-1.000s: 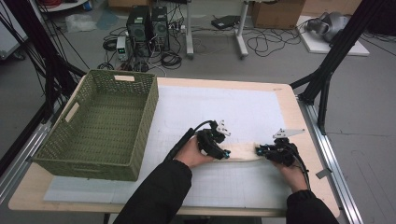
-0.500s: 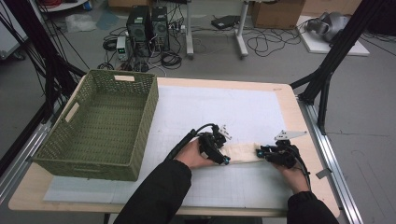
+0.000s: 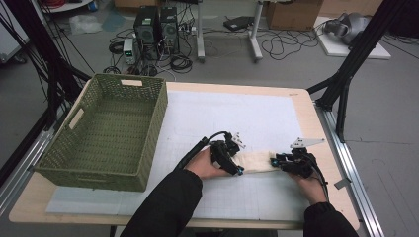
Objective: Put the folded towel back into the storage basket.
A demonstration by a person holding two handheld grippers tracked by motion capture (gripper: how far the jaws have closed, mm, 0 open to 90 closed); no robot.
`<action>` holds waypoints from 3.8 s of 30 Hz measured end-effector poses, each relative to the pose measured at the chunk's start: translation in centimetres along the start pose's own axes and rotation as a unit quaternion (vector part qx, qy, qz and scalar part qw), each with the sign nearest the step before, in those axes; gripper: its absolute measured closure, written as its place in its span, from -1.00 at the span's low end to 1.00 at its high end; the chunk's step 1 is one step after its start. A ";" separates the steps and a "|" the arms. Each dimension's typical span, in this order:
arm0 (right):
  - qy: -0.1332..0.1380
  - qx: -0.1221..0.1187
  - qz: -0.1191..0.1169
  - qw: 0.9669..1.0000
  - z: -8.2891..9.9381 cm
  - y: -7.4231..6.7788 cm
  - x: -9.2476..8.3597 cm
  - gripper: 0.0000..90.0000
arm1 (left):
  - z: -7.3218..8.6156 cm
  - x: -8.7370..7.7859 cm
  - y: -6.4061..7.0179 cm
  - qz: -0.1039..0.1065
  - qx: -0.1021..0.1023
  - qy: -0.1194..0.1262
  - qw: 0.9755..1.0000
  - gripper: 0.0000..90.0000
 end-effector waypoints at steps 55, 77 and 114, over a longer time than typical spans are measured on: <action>0.002 0.011 -0.003 1.000 0.2 -0.1 0.2 0.26 | 0.0 0.5 1.0 -0.033 0.020 -0.019 0.999 -0.60; 0.000 0.006 0.002 1.000 0.1 -0.4 0.2 0.21 | -0.3 0.2 1.0 -0.049 0.010 -0.032 0.998 -0.20; 0.051 0.015 -0.017 0.998 0.5 -1.1 -1.6 -0.54 | -0.1 -1.3 -0.1 -0.092 -0.049 -0.028 0.994 0.77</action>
Point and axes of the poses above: each handheld gripper's, and its own axes: x roughly forward along the jaws, z roughly out of its underside, y roughly to its right, the point moved 1 cm from there along x, roughly forward along the jaws, and after that the axes turned 3 degrees about -y, right-handed, at the moved point
